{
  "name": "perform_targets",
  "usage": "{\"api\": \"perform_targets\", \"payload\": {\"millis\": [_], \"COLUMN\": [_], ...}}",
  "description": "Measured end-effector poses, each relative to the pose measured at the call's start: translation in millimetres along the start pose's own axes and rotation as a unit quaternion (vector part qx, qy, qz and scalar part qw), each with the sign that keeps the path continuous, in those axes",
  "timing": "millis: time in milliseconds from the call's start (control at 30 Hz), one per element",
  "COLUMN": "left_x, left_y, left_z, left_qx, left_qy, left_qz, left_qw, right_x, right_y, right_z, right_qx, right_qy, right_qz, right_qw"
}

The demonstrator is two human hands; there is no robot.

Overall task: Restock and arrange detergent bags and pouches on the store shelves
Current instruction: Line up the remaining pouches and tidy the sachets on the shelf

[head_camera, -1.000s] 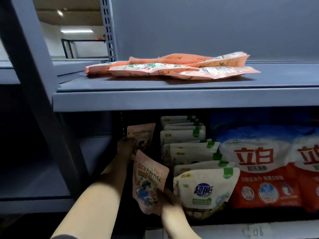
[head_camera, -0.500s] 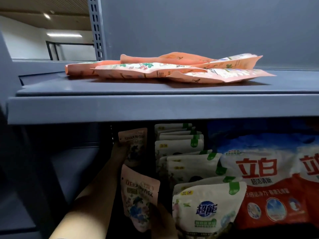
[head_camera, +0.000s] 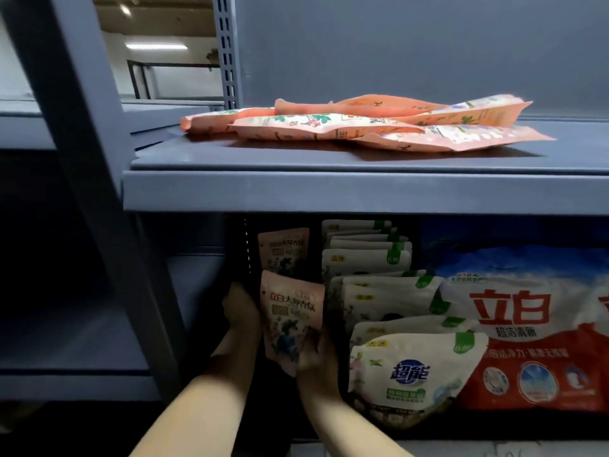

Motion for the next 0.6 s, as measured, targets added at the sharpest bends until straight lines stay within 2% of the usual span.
{"api": "perform_targets", "payload": {"millis": [67,100,167,200,267,333,600], "left_x": [13,18,22,20,17,20,15], "left_y": [12,12,9,3,-1,1,21], "left_z": [14,17,14,10,4,2,-15], "left_qx": [0.065,0.074,0.072,0.048,0.035,0.042,0.025], "left_qy": [-0.030,-0.041,-0.021,0.004,0.068,0.083,0.119], "left_qz": [0.050,0.041,-0.016,-0.075,-0.176,-0.201,-0.059], "left_qw": [0.996,0.996,0.997,0.996,0.982,0.975,0.991], "right_x": [-5,-1,2,3,6,5,4], "right_y": [12,23,42,49,57,61,73], "right_z": [-10,-12,-15,-19,-29,-44,-87], "right_qx": [0.000,0.006,0.013,0.013,0.001,-0.013,-0.003], "right_qy": [0.020,0.027,0.049,0.042,0.022,0.014,0.012], "right_qz": [-0.021,-0.019,-0.083,-0.094,-0.078,-0.066,0.001], "right_qw": [1.000,0.999,0.995,0.995,0.997,0.998,1.000]}}
Point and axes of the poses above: each hand's wrist, its own z-axis away from the middle knuckle, its own y-axis out of the palm, x = y × z, the point moved 9 cm from there along -z, towards the middle knuckle, and after that the axes turned 12 degrees about -z, right-handed, at the moved point
